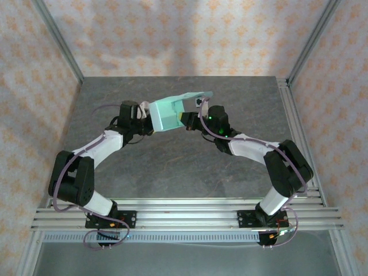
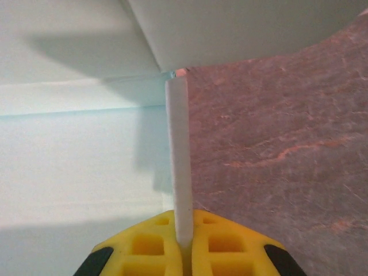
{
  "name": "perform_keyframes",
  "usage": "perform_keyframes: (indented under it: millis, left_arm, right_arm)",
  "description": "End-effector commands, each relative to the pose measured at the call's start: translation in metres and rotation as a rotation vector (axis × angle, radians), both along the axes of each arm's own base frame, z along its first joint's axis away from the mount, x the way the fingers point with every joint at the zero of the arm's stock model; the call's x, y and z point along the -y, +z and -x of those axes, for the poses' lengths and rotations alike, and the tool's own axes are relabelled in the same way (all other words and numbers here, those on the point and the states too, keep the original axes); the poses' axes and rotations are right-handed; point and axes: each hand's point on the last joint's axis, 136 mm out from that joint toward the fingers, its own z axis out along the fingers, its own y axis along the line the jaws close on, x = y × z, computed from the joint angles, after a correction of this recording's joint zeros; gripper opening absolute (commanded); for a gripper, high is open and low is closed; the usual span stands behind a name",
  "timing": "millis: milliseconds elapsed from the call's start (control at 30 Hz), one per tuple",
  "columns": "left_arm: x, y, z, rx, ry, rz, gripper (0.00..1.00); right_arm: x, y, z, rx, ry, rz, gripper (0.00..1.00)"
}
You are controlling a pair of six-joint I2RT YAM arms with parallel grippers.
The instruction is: Fold the paper box
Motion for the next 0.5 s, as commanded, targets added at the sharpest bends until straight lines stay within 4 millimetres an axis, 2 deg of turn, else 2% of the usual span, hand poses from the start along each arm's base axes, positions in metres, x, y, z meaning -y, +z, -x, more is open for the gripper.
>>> perform_keyframes:
  millis: [0, 167, 467]
  left_arm:
    - [0.027, 0.029, 0.001, 0.072, -0.116, 0.061, 0.58]
    - [0.041, 0.033, -0.002, 0.082, -0.144, 0.071, 0.55]
    - [0.047, 0.043, -0.007, 0.100, -0.152, 0.074, 0.54]
  right_arm:
    - [-0.009, 0.021, 0.004, 0.065, 0.041, -0.051, 0.00]
    - [-0.015, 0.017, 0.008, 0.080, 0.056, -0.009, 0.00]
    - [-0.023, -0.003, 0.016, 0.086, 0.058, 0.116, 0.00]
